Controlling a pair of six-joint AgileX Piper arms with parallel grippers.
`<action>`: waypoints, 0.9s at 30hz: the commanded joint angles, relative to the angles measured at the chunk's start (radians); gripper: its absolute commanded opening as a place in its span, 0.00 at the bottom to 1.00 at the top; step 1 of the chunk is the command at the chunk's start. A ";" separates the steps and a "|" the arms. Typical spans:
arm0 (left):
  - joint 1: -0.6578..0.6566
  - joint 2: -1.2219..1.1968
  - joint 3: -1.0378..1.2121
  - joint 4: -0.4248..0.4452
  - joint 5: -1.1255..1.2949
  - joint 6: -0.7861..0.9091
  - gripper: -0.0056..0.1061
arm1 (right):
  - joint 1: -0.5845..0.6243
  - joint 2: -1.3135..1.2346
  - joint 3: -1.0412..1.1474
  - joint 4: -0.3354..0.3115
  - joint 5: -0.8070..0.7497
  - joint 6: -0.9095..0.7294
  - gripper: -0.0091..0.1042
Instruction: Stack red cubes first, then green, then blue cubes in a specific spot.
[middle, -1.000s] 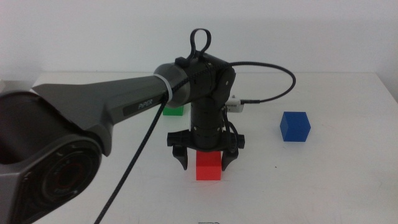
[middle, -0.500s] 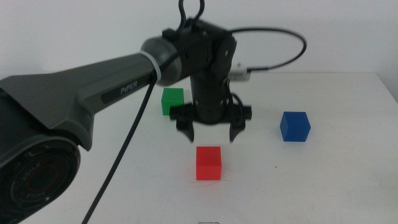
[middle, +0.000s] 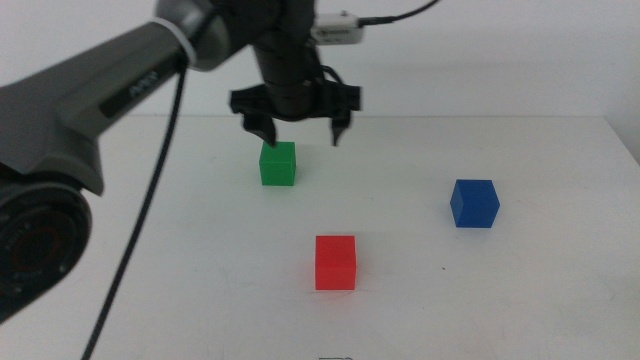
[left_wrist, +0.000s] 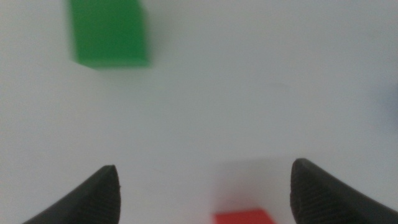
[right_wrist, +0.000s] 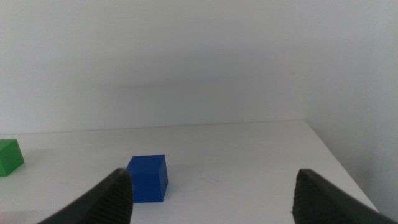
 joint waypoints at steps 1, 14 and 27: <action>0.040 -0.059 -0.031 0.008 -0.001 0.061 0.89 | -0.007 0.012 -0.017 -0.009 -0.073 -0.012 0.67; 0.139 0.089 -0.140 0.008 -0.167 0.122 0.89 | -0.007 0.012 -0.017 -0.009 -0.073 -0.012 0.67; 0.149 0.220 -0.209 0.009 -0.212 0.140 0.89 | -0.007 0.012 -0.017 -0.009 -0.073 -0.012 0.67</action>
